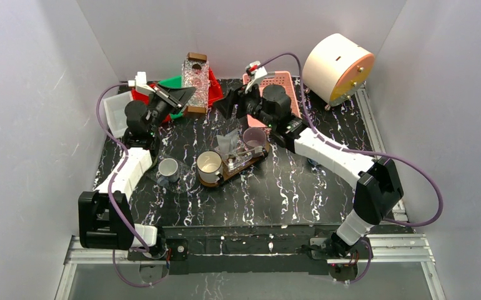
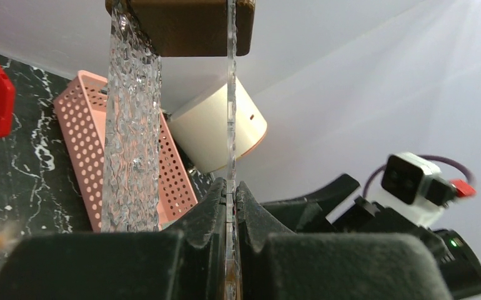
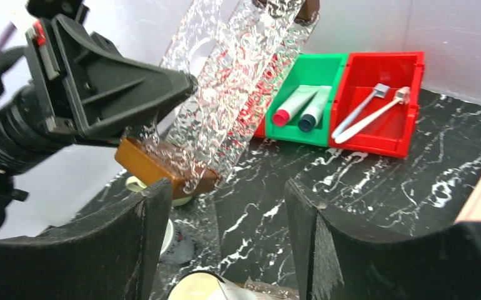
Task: Prepare toiletry sets of a toothbrush and toothpaste on the tray
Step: Place the toothpaste holder at the center of the board.
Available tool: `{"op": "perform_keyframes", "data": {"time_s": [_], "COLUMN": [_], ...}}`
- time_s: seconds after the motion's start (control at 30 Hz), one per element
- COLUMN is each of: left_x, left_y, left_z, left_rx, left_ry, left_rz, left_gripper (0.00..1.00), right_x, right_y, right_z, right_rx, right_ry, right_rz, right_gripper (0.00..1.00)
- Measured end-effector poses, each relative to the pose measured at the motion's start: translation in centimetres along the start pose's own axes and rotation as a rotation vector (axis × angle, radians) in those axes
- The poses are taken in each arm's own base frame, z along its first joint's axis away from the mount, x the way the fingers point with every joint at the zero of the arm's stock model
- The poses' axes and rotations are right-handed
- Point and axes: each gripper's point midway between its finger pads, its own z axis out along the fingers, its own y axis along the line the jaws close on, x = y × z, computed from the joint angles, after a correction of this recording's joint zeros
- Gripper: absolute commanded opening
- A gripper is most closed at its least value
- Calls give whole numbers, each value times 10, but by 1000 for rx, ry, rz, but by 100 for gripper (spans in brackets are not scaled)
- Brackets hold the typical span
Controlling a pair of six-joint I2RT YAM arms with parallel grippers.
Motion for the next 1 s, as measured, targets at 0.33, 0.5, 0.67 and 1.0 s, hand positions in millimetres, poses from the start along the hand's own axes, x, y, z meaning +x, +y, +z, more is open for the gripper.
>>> {"op": "perform_keyframes", "data": {"time_s": [0.33, 0.5, 0.67, 1.0], "left_x": [12, 9, 26, 26], "left_y": [-20, -42, -46, -59], "left_z": [0, 1, 2, -4], "left_rx": [82, 145, 150, 207], "left_ry": [-3, -61, -57, -108], "left_rz": [-76, -139, -188, -201], "left_gripper": [0, 0, 0, 0], "right_x": [-33, -11, -5, -21], "right_y": [10, 20, 23, 34], "right_z": [-2, 7, 10, 7], "right_rx": [-237, -353, -432, -536], "right_ry": [-70, 0, 19, 13], "right_rz": [200, 323, 407, 494], "right_gripper": [64, 55, 38, 2]}}
